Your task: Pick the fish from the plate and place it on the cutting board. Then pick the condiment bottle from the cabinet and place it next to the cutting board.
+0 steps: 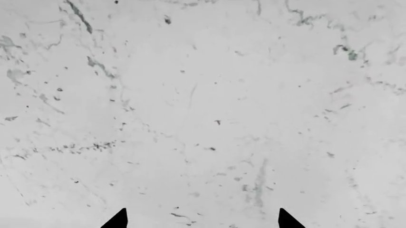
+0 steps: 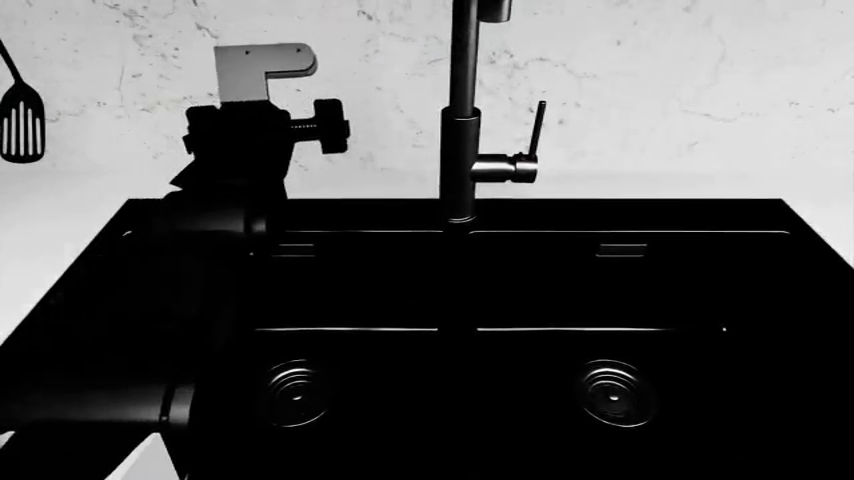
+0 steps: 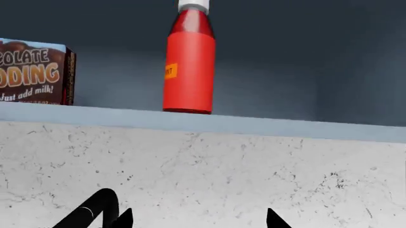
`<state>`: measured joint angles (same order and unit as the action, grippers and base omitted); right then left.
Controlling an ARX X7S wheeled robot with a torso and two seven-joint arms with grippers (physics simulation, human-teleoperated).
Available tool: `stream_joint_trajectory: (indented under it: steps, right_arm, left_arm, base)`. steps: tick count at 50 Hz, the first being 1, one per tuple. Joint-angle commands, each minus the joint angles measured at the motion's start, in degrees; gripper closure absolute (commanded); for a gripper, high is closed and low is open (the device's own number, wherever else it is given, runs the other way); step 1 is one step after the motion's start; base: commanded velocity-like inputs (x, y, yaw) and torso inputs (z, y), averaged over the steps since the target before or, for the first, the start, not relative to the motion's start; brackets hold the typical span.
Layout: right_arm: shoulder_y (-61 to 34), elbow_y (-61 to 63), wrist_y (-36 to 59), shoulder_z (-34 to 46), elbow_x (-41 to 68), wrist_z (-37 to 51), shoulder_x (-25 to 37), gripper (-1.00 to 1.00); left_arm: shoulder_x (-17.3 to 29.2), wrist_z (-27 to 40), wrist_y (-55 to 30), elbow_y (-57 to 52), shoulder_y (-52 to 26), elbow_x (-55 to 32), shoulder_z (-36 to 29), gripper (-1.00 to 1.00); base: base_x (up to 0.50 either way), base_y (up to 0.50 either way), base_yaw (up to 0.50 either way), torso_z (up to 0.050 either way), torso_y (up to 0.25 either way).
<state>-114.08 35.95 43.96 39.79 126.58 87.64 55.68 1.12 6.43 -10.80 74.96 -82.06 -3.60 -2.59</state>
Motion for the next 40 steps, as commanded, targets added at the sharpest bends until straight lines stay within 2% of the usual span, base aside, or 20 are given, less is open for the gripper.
stream_joint_trajectory:
  steps: [1,9,21,40]
  right_arm:
    - [-17.7,4.2,-8.4,14.5,5.2,2.2,1.4,-1.00]
    - [-20.8,5.0,-11.2,16.6,6.6,2.3,2.1,-1.00]
    - [-20.9,1.2,-5.1,8.2,7.7,2.4,0.6,-1.00]
    - [-20.9,-17.0,11.4,-0.9,-1.4,2.4,-14.3,-1.00]
  left_arm:
    - [0.0,-3.8,0.1,0.0,1.5,0.8,3.2,-1.00]
    - [0.1,-5.7,-0.7,0.0,2.4,1.3,6.5,-1.00]
    - [0.1,-6.0,-2.2,0.0,2.5,2.2,8.4,-1.00]
    - [0.0,-5.1,-3.3,0.0,2.4,3.0,9.3,-1.00]
  base:
    - [0.00,0.00,0.00,0.000,0.000]
    - [0.00,0.00,0.00,0.000,0.000]
    - [0.00,0.00,0.00,0.000,0.000]
    - [0.00,0.00,0.00,0.000,0.000]
